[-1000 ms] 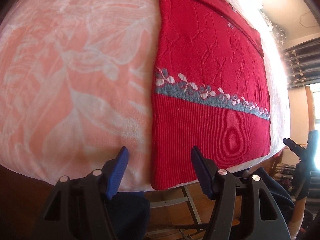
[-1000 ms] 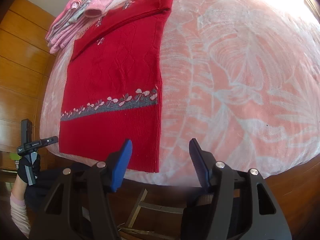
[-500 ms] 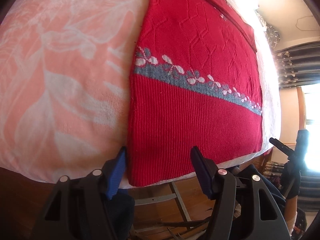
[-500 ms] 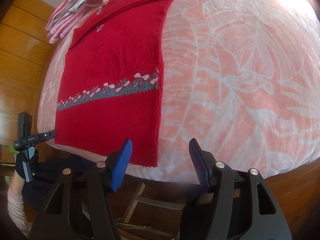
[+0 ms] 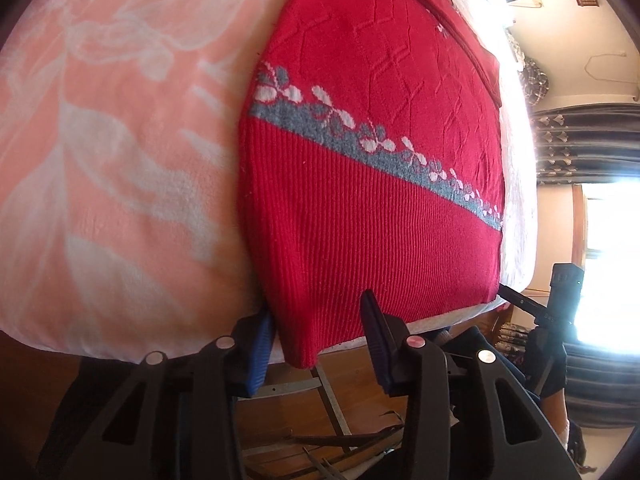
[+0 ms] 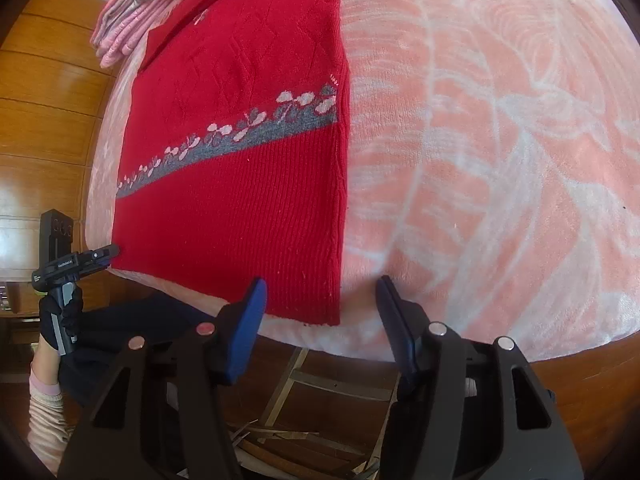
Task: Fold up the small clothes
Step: 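Move both tools to the sweater hem, open, ready to fold it, then grasp the hem with both tools and fold it up over the sleeves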
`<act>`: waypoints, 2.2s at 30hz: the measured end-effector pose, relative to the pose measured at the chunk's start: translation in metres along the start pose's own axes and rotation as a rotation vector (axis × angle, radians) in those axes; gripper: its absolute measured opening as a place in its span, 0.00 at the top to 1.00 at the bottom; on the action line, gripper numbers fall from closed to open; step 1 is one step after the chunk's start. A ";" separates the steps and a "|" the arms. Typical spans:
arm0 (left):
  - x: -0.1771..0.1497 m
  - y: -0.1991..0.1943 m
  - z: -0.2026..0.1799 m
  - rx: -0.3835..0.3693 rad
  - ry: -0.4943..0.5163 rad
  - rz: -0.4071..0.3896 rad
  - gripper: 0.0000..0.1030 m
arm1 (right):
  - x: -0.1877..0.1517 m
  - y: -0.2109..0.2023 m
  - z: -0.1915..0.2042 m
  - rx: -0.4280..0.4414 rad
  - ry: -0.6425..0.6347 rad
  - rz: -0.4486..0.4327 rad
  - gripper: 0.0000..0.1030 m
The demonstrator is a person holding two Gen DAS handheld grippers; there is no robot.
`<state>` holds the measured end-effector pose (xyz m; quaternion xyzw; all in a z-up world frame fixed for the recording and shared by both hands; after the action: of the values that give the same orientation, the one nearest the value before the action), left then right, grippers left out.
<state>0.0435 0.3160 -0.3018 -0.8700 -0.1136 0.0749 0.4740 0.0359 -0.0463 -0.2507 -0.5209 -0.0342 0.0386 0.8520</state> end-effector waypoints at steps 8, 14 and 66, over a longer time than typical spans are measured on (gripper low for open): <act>0.000 0.000 0.002 0.014 0.004 -0.009 0.63 | -0.003 0.006 0.003 0.018 -0.003 0.014 0.72; 0.002 -0.003 0.008 0.025 -0.001 -0.031 0.88 | -0.004 0.004 0.009 0.048 -0.011 0.006 0.94; 0.270 -0.076 -0.062 -0.056 -0.068 -0.537 0.92 | 0.291 -0.064 0.024 0.274 0.220 -0.369 0.96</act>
<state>0.3080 0.3787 -0.2104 -0.8185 -0.3581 -0.0276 0.4484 0.3252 -0.0240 -0.1777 -0.3866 -0.0304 -0.1702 0.9059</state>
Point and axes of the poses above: each gripper's, at about its wrist camera, not at the fingertips, and y roughly the way its jaws point, z to its left, x to its top, the point moved 8 cm from there along y, roughly the way its jaws point, and after that the axes turned 1 degree about z, right-handed, at the moved point
